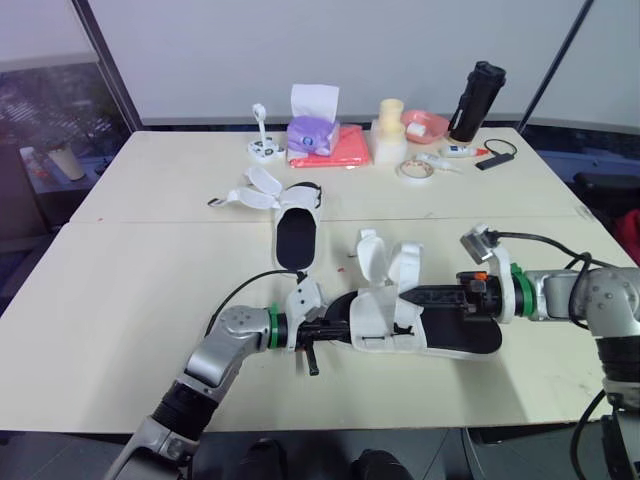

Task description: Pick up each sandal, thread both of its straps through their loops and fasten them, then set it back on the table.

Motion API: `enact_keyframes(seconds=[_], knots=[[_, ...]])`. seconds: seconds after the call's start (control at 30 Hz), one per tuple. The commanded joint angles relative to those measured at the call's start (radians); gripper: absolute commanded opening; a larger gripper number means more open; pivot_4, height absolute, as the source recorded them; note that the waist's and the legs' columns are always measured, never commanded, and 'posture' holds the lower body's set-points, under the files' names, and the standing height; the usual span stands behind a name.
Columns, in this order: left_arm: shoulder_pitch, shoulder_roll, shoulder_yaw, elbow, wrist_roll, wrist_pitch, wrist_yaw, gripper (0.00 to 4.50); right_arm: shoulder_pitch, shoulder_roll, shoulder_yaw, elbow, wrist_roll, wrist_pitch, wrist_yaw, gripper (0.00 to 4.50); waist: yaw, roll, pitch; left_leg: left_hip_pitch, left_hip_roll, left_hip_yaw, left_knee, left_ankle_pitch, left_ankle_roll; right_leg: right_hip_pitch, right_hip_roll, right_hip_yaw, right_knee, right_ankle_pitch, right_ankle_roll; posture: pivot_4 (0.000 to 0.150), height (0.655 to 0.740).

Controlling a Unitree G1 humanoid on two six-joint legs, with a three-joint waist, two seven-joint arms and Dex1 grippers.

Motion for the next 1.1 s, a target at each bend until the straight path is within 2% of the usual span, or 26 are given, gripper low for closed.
enact_keyframes(seconds=[0.03, 0.13, 0.33, 0.73, 1.1], knots=[[0.019, 0.015, 0.01, 0.008, 0.015, 0.019, 0.025, 0.0, 0.005, -0.004, 0.011, -0.021, -0.017, -0.016, 0.012, 0.08, 0.0, 0.0, 0.0, 0.0, 0.0, 0.0, 0.0, 0.0, 0.0, 0.0, 0.0, 0.0, 0.0, 0.0, 0.0, 0.15, 0.74], [0.021, 0.017, 0.01, 0.005, 0.015, 0.019, 0.025, 0.0, 0.013, -0.019, 0.031, -0.027, -0.05, -0.04, 0.019, 0.08, 0.0, 0.0, 0.0, 0.0, 0.0, 0.0, 0.0, 0.0, 0.0, 0.0, 0.0, 0.0, -0.001, 0.0, 0.0, 0.15, 0.74], [0.019, 0.012, 0.006, 0.012, 0.017, 0.016, 0.028, 0.0, 0.031, -0.055, 0.125, -0.052, -0.221, -0.208, 0.021, 0.08, -0.001, 0.0, 0.0, 0.0, 0.0, 0.0, -0.001, 0.0, 0.0, 0.0, 0.0, 0.0, -0.001, 0.0, 0.0, 0.15, 0.74], [0.018, 0.011, 0.009, 0.019, 0.018, 0.011, 0.033, 0.0, 0.074, -0.064, 0.06, -0.14, -0.159, -0.221, 0.129, 0.08, 0.0, 0.0, 0.0, 0.0, 0.0, 0.0, -0.001, 0.0, 0.0, 0.0, 0.0, -0.001, -0.002, 0.0, 0.0, 0.15, 0.74], [0.015, 0.011, 0.009, 0.032, 0.016, 0.007, 0.029, 0.0, 0.151, -0.094, 0.122, -0.241, -0.234, -0.304, 0.136, 0.08, 0.0, 0.0, 0.0, 0.0, 0.0, 0.0, -0.001, 0.0, 0.0, 0.0, 0.0, -0.001, -0.002, 0.0, 0.0, 0.15, 0.74]])
